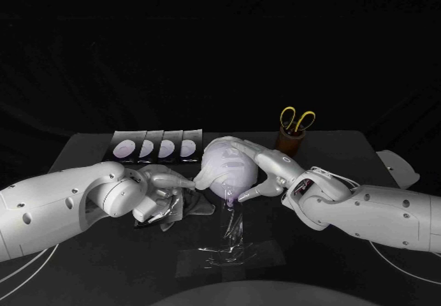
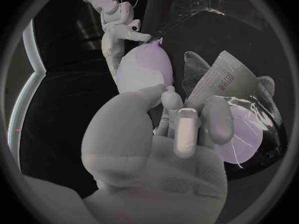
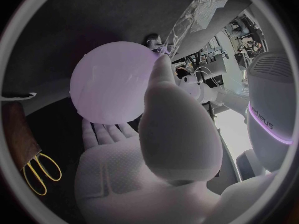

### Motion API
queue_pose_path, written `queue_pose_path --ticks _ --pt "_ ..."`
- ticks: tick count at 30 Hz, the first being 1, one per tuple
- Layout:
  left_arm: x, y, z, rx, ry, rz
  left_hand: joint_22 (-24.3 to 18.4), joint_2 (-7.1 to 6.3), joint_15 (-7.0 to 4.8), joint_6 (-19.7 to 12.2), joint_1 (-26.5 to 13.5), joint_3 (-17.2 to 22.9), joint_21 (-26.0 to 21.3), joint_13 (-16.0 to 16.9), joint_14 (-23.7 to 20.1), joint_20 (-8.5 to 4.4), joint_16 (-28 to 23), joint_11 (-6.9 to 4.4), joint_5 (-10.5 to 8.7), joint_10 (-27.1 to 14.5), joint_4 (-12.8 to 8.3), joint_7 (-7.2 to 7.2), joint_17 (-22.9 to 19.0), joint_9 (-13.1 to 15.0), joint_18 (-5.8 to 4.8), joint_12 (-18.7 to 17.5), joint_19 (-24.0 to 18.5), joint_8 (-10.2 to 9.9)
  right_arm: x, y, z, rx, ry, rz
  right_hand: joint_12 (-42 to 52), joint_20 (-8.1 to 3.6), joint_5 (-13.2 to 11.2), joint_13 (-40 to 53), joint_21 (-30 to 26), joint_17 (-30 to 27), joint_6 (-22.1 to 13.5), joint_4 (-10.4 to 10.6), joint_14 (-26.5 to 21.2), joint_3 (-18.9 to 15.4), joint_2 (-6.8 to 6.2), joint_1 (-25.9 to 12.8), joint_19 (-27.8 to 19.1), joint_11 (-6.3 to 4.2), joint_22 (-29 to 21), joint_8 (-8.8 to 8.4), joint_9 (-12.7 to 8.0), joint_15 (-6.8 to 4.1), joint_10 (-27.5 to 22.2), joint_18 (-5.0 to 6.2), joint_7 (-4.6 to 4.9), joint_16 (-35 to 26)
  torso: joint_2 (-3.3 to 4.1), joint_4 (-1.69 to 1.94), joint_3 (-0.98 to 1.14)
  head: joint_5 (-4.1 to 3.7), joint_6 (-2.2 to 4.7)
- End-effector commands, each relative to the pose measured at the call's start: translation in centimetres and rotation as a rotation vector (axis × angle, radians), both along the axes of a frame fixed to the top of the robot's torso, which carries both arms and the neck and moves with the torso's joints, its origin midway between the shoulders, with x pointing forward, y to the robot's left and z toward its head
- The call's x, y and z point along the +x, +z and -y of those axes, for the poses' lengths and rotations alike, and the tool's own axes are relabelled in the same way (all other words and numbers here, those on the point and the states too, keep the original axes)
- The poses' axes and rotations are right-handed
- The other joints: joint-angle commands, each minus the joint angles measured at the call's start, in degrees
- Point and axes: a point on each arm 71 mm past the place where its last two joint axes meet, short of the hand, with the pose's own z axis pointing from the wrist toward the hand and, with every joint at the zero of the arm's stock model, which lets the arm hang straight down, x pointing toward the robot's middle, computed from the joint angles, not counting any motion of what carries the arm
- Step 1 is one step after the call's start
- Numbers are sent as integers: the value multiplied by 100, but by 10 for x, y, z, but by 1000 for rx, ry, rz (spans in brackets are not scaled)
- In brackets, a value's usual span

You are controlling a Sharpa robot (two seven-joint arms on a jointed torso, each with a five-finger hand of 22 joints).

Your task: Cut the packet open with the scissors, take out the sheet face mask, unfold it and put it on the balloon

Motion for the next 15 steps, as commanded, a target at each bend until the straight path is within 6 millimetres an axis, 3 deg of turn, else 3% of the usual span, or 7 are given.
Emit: queue_pose_path --ticks 1,7,11,15 --pt "1 2 -2 -10 -6 24 -81 -118 88 -169 -69 -138 -65 -324 439 48 -53 55 -8 -288 -6 68 930 -67 32 -222 -101 -118 -3 2 0 53 12 30 41 -5 16 11 20 11 57 10 27 36 47 26 86 1 33 28 18 24 71 -1 888 10 -2 6 -1 -15 5" --pt "-1 4 -10 17 -38 46 -252 -319 167 -505 -64 -442 -188 -753 387 145 -100 129 -8 -691 -45 125 812 -163 79 -478 -243 -268 -6 10 3 153 7 93 38 -3 16 10 33 10 53 9 29 81 90 76 123 -11 51 29 15 19 75 0 884 10 -1 5 -3 -19 10" --pt "-1 6 -18 40 -50 73 -296 -359 177 -596 -39 -565 -221 -767 371 163 -112 137 -9 -745 -54 127 778 -179 91 -462 -279 -272 -8 15 7 215 2 121 37 -3 20 10 37 9 53 8 28 109 116 101 132 -14 52 30 15 21 84 -3 883 8 -3 5 -2 -15 11" --pt "-1 8 -25 56 -46 112 -461 -318 187 -787 47 -731 -337 -806 316 180 -160 143 -7 -850 -45 129 653 -197 131 -446 -414 -254 -11 19 10 255 -7 125 39 -3 23 12 37 9 55 8 29 136 146 120 131 -15 45 31 15 28 103 -6 882 8 -6 0 -1 -21 7"
